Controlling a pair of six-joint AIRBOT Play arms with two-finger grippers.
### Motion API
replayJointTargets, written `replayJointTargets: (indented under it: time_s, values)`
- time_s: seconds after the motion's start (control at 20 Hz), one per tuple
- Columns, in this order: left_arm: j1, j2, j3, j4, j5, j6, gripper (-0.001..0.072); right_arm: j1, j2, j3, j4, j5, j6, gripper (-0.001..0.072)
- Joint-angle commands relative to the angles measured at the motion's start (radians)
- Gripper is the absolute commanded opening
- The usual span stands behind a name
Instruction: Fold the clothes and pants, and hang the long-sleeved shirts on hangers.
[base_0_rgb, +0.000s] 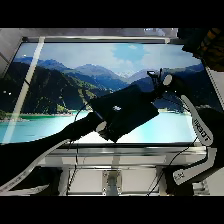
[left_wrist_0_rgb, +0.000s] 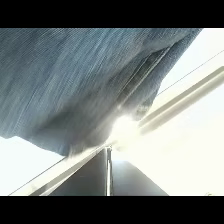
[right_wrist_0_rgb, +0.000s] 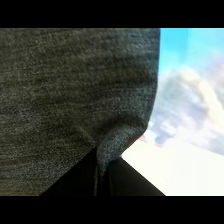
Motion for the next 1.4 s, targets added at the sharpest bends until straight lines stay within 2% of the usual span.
replayJointTargets:
  time_s: [0.0, 0.1, 0.2, 0.45, 0.6, 0.65, 0.75, 0.8, 0.85, 1.0, 1.05, 1.2, 1.35]
  values:
    - [-0.006, 0.084, -0.003, 0.194, -0.035, -0.154, 0.0020, -0.099, 0.005, 0.032, -0.244, 0.127, 0.085, 0.0029]
    - [-0.001, 0.087, -0.003, 0.301, -0.111, -0.215, 0.0020, -0.213, 0.021, 0.033, -0.307, 0.196, 0.086, 0.0028]
    - [0.004, 0.088, -0.018, 0.336, -0.141, -0.224, 0.0020, -0.360, 0.041, 0.032, -0.355, 0.256, 0.085, 0.0028]
    - [0.014, 0.088, -0.079, 0.343, -0.104, -0.224, 0.0020, -0.799, 0.136, 0.015, -0.379, 0.269, 0.079, 0.0028]
    - [0.026, 0.088, -0.088, 0.346, -0.037, -0.231, 0.0020, -1.048, 0.168, 0.011, -0.330, 0.267, 0.106, 0.0031]
    - [0.039, 0.088, -0.088, 0.346, -0.016, -0.239, 0.0020, -1.114, 0.177, 0.004, -0.316, 0.263, 0.109, 0.0099]
    - [0.074, 0.088, -0.088, 0.346, 0.002, -0.264, 0.0021, -1.229, 0.198, -0.013, -0.307, 0.245, 0.146, 0.0456]
    - [0.097, 0.087, -0.088, 0.346, 0.002, -0.270, 0.0021, -1.276, 0.206, -0.017, -0.303, 0.238, 0.160, 0.0551]
    - [0.120, 0.087, -0.088, 0.346, 0.003, -0.271, 0.0021, -1.309, 0.214, -0.018, -0.289, 0.229, 0.165, 0.0554]
    - [0.190, 0.087, -0.088, 0.346, 0.018, -0.271, 0.0021, -1.344, 0.247, -0.018, -0.128, 0.188, 0.150, 0.0532]
    - [0.209, 0.088, -0.088, 0.346, 0.021, -0.271, 0.0021, -1.329, 0.262, -0.018, -0.034, 0.163, 0.117, 0.0449]
    - [0.228, 0.088, -0.088, 0.346, 0.020, -0.271, 0.0020, -1.215, 0.305, -0.018, 0.200, 0.169, -0.006, 0.0032]
    - [0.227, 0.088, -0.088, 0.342, 0.020, -0.271, 0.0021, -0.990, 0.334, -0.021, 0.225, 0.272, -0.018, 0.0030]
